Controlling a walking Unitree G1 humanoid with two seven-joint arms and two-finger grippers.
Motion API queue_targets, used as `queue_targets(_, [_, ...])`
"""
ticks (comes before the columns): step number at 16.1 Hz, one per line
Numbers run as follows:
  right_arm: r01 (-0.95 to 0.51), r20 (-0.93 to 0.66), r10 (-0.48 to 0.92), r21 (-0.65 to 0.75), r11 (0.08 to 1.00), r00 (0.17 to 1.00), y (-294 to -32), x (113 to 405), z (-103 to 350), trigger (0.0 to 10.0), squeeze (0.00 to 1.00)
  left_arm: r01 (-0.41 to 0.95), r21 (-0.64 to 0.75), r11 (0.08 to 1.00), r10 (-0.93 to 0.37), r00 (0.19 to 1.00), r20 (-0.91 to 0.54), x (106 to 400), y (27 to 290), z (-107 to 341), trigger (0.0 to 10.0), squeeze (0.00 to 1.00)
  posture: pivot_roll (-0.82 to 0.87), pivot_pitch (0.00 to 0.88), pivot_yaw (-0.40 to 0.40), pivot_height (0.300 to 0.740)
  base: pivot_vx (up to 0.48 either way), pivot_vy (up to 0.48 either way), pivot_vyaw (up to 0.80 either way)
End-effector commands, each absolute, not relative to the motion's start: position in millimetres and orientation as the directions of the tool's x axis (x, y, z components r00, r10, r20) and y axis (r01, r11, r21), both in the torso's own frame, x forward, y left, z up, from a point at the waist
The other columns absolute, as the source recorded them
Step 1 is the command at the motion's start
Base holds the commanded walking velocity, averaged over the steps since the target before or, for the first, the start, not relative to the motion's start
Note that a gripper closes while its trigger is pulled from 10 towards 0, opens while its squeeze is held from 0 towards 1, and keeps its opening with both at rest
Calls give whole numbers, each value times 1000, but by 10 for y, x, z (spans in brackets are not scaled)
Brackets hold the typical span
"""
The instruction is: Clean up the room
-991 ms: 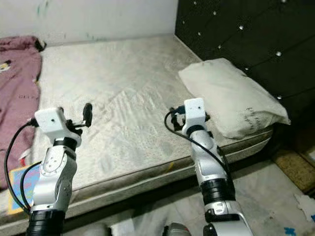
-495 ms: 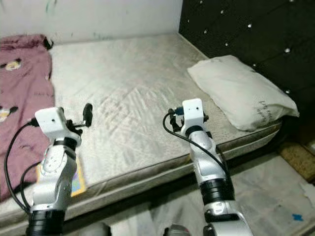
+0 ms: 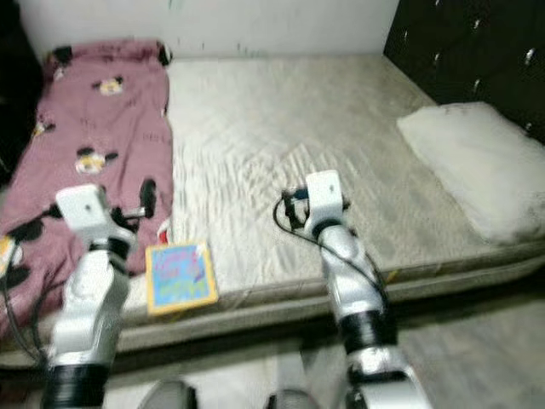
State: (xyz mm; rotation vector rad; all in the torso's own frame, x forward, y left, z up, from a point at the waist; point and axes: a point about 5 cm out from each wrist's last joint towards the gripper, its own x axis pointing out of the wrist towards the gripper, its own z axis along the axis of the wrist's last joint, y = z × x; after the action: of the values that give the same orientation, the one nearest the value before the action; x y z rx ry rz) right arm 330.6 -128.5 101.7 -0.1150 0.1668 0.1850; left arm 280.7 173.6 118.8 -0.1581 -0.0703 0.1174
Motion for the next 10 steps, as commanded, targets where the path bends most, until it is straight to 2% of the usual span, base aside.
queue_targets(1, [-194, -161, 176, -99, 976, 971, -1284, 3331, 1072, 10000, 0, -109, -157, 982, 120, 991, 65, 2817, 1725, 1205, 10000, 0, -16, 0, -51, 738, 0, 0, 0])
queue_targets(5, [-193, -163, 175, -100, 976, 971, -1278, 3339, 1076, 10000, 0, -78, -163, 983, 96, 990, 102, 2816, 1710, 1258, 10000, 0, -21, 0, -46, 738, 0, 0, 0])
queue_targets(10, [-192, -164, 175, -99, 976, 971, -1273, 3346, 1077, 10000, 0, -76, -166, 983, 95, 990, 105, 2821, 1713, 1263, 10000, 0, -22, 0, -45, 738, 317, 0, 0])
